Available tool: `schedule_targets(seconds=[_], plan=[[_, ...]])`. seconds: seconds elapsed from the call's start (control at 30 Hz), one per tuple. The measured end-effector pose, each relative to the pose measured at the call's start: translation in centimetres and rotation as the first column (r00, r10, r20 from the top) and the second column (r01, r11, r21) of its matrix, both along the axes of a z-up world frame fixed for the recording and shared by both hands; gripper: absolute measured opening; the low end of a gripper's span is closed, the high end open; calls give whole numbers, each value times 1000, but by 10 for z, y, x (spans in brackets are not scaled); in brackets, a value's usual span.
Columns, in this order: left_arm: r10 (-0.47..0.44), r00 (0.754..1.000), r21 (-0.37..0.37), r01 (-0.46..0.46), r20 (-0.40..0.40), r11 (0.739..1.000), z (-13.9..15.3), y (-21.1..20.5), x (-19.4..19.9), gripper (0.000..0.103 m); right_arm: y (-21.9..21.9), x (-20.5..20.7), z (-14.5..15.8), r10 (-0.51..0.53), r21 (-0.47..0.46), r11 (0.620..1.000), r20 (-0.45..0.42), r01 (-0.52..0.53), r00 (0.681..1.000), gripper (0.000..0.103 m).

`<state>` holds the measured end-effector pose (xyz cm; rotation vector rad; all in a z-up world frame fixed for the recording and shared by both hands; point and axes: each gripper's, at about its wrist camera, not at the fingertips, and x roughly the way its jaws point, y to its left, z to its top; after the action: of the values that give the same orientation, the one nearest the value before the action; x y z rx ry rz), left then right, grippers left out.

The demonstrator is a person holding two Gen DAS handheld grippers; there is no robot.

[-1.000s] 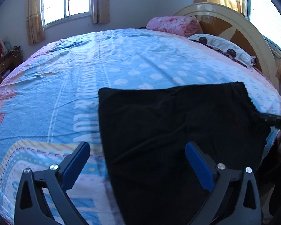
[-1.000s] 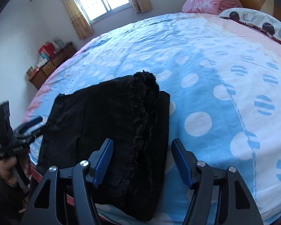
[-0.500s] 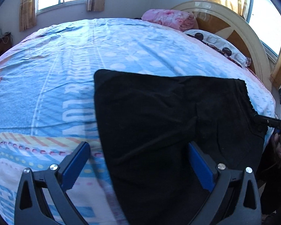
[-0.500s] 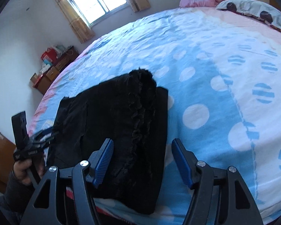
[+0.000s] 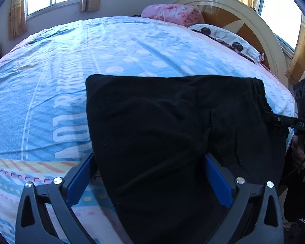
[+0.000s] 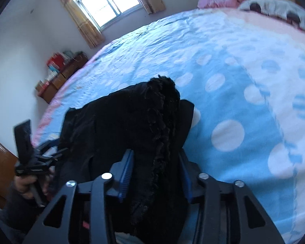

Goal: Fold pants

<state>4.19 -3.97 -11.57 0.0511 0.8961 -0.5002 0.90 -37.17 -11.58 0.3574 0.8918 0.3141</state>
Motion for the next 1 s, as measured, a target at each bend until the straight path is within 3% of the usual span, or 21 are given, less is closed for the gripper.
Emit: schedule_targets(seconds=[0.13, 0.23, 0.3, 0.37, 0.5, 0.53, 0.6, 0.67, 0.83, 1.0], plan=[[28, 1000, 1, -28, 11, 1000, 2, -2, -1, 103, 2, 4, -2, 5, -1, 1000, -4, -5, 1000, 36], [35, 999, -17, -35, 19, 999, 4, 1, -5, 93, 8, -2, 3, 7, -23, 1000, 21, -7, 1000, 29], [37, 999, -45, -36, 16, 998, 7, 5, -7, 81, 14, -3, 6, 15, -56, 998, 36, -13, 999, 27], [46, 999, -61, -46, 9, 997, 6, 11, -6, 84, 15, -2, 5, 19, -68, 998, 35, -16, 999, 27], [58, 998, -121, -57, 9, 991, 3, 19, -1, 82, 5, 2, -2, 9, 1, 1000, 8, -9, 1000, 28], [55, 998, -116, -53, 14, 992, 4, 17, -2, 78, 5, 2, -2, 7, 6, 1000, 8, -7, 1000, 28], [45, 999, -124, -41, 30, 992, 9, 15, -6, 41, 10, -1, 1, 3, -23, 1000, 22, -3, 1000, 27], [57, 998, -123, -53, 31, 991, 12, 17, -8, 22, 18, -6, 7, 12, -67, 998, 49, -9, 999, 24], [68, 997, -140, -63, 30, 988, 12, 23, -10, 17, 24, -14, 13, 13, -90, 996, 78, -6, 997, 22], [67, 996, -72, -63, 61, 995, 13, 14, -12, 13, 20, -10, 8, -3, -77, 997, 54, 7, 999, 21]])
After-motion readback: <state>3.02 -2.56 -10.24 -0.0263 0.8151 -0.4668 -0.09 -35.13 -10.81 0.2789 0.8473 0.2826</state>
